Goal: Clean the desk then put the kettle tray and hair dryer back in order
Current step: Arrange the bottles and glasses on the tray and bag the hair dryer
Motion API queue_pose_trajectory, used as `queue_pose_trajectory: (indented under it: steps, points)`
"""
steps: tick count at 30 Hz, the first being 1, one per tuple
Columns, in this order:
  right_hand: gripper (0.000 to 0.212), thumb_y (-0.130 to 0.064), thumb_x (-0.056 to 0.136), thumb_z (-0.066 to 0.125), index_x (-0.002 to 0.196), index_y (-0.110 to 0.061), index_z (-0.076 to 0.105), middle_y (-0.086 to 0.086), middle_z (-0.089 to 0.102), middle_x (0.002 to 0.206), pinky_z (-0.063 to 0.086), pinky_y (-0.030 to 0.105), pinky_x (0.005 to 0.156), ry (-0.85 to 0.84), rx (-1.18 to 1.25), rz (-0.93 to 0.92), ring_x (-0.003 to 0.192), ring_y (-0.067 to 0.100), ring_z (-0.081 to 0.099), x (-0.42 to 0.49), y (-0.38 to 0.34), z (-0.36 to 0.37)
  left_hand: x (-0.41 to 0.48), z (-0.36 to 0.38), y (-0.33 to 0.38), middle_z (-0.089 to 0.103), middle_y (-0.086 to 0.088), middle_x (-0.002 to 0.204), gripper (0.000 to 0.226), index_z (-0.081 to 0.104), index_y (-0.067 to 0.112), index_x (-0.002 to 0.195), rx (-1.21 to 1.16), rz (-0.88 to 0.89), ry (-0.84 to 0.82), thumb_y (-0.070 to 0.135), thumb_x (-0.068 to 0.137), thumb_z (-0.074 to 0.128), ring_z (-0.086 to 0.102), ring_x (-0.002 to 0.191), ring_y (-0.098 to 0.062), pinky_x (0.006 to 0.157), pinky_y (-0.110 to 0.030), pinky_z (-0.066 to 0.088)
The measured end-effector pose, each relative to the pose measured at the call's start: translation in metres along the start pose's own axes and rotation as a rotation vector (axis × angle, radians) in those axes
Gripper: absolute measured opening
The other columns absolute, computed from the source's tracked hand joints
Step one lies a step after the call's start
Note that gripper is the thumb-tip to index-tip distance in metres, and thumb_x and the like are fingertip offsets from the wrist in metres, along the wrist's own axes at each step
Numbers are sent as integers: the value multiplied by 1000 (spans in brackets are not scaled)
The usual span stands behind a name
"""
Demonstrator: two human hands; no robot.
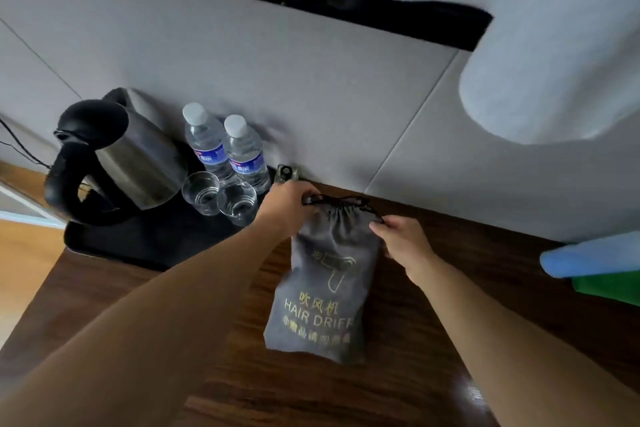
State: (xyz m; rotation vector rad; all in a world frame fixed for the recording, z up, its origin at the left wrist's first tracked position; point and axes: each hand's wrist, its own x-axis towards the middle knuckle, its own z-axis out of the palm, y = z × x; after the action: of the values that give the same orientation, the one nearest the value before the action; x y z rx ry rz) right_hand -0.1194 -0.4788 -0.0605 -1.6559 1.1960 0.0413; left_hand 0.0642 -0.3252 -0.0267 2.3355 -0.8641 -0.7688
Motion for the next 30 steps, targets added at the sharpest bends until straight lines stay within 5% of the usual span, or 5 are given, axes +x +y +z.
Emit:
queue_pose_trajectory:
  steps: [3,7,12,17,30]
  points:
    - [13,-37,80,73,88,-30,67,8,73,107,57,52,91,106,-1,76,104,33,69,46,9,7,9,13,-14,65,-8,119,55,53,29,131,99,-12,107,20,80,72,64,107,-32,93,-45,54]
    - [59,-38,89,68,143,-30,46,10,64,129,53,46,99,161,-33,161,117,34,62,14,20,10,-48,34,-26,38,3,145,72,34,33,147,156,85,55,36,85,71,48,129,-27,99,-46,50]
    - [95,-47,79,81,151,-56,19,-9,31,154,52,39,97,-285,87,81,122,14,57,-86,66,8,-138,64,-52,-3,14,164,102,9,49,155,217,190,-175,74,73,65,15,149,-15,103,-42,50]
    - [133,-45,64,86,145,-66,-18,-29,-4,161,35,38,117,-465,-318,-166,147,4,20,-131,88,28,-147,80,-67,-20,7,166,118,4,51,154,331,365,-124,74,61,72,3,155,-21,92,-40,59]
    - [101,-39,81,75,152,-56,5,-11,37,143,56,31,91,-127,-466,-447,123,13,54,-78,48,81,-96,53,-101,0,0,168,127,13,43,156,263,333,-30,47,57,92,47,139,-25,94,-41,58]
